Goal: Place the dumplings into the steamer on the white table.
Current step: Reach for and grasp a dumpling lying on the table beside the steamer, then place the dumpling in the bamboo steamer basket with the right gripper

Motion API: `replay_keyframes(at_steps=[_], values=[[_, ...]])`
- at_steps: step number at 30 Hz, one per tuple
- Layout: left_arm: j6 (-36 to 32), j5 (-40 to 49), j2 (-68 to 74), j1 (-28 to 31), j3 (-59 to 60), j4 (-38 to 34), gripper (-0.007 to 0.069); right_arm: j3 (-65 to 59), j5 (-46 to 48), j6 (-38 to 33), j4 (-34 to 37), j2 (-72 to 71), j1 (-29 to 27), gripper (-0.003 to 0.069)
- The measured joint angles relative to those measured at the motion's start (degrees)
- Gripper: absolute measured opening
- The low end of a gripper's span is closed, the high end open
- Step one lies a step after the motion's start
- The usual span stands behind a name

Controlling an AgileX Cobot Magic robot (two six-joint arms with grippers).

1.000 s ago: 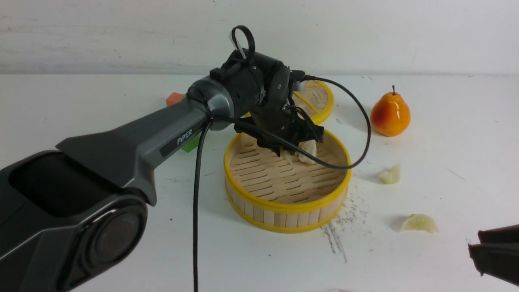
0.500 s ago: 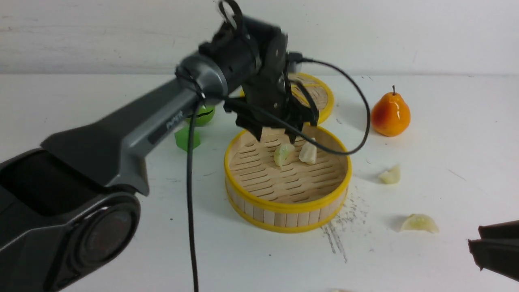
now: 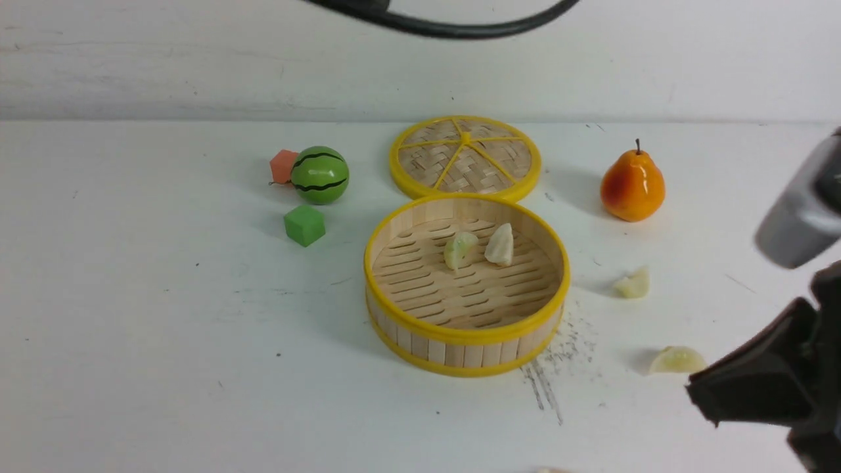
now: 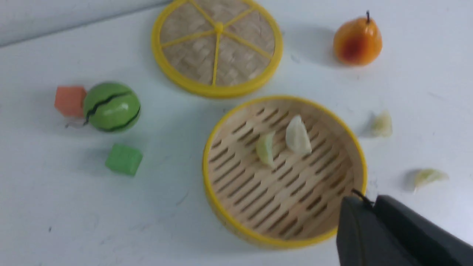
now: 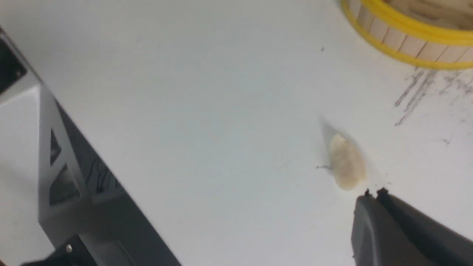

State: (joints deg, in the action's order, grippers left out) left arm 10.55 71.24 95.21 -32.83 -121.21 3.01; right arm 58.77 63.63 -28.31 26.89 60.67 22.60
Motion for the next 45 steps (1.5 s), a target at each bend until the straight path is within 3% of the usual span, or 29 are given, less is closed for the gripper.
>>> replay_keyframes(at_steps=[2, 6, 12, 19, 20, 22, 25, 29, 32, 36, 45], values=[[-0.58, 0.00, -5.26, 0.00, 8.69, 0.00, -0.0014, 0.80, 0.42, 1.93, -3.96, 3.64, 3.39, -0.0007], [-0.95, 0.00, -18.11, 0.00, 26.33, -0.60, -0.0014, 1.14, 0.34, 5.52, -12.23, 11.74, 10.04, -0.0001], [-1.03, -0.46, -32.64, 0.00, 45.30, -2.00, -0.0014, 1.25, -3.14, 7.41, -15.65, 22.25, 12.82, 0.0047], [-0.58, -0.81, -47.51, 0.00, 61.69, -2.39, -0.0014, 1.35, -14.82, 15.84, -19.18, 33.96, 12.87, 0.0398], [-0.58, -0.81, -47.79, 0.00, 61.69, -2.39, -0.0014, 1.35, -14.82, 15.84, -19.18, 33.96, 12.87, 0.0409], [0.52, -0.99, -50.89, 0.00, 64.26, -2.39, -0.0014, 1.42, -17.24, 17.85, -21.74, 37.31, 12.87, 0.0541], [1.24, -1.05, -52.31, 0.00, 65.35, -2.39, -0.0014, 1.48, -18.01, 18.37, -22.85, 39.89, 12.87, 0.0605], [1.37, -1.26, -52.50, 0.00, 65.68, -2.39, -0.0014, 1.49, -18.53, 18.39, -22.91, 42.06, 12.87, 0.0591], [1.37, -1.93, -52.50, 0.00, 65.79, -2.39, -0.0014, 1.55, -18.54, 18.49, -22.74, 42.99, 12.87, 0.0472], [1.37, -2.05, -52.50, 0.00, 65.79, -1.83, -0.0014, 1.81, -17.30, 18.58, -22.25, 42.99, 12.87, 0.0226], [1.37, -2.05, -52.50, 0.00, 65.79, 0.03, -0.0014, 15.90, -5.64, 18.81, -21.80, 42.56, 12.87, 0.0232]])
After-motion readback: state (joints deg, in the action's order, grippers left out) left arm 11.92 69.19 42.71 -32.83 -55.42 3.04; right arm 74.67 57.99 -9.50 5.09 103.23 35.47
